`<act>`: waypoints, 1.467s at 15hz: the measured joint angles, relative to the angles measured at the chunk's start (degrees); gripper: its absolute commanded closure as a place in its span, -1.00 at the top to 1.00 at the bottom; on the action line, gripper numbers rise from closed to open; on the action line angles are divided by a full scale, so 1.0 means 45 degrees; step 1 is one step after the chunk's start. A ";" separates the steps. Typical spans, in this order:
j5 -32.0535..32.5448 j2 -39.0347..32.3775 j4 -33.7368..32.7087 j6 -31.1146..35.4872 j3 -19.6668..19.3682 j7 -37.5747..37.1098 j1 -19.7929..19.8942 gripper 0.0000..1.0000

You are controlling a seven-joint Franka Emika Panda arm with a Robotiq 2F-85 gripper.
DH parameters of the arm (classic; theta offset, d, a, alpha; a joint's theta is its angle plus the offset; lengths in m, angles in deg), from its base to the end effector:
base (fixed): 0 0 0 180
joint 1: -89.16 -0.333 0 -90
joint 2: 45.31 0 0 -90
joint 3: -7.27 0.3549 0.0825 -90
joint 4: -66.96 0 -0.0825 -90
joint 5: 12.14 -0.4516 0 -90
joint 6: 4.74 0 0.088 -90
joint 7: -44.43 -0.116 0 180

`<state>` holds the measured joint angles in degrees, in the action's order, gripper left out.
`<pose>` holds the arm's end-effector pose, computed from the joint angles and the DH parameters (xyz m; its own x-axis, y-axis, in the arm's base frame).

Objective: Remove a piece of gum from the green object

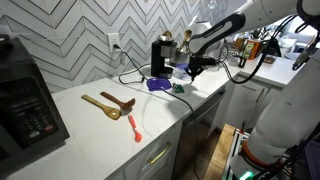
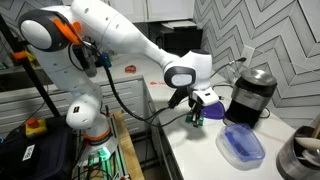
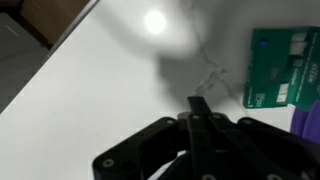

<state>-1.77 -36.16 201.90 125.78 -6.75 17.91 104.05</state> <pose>0.4675 -0.2652 0.3886 0.6557 -0.7464 0.1139 -0.7546 -0.6532 0.0633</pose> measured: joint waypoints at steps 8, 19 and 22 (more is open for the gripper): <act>-0.0120 0.0009 0.0374 -0.0001 -0.0230 0.0686 0.0463 0.12; 0.0126 0.2405 0.0446 -0.0013 0.0269 0.5558 0.0203 1.00; 0.0116 0.3195 0.0450 -0.0182 0.0294 0.6690 0.0082 1.00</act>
<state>-1.25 -21.78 203.92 124.96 -5.43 48.02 104.42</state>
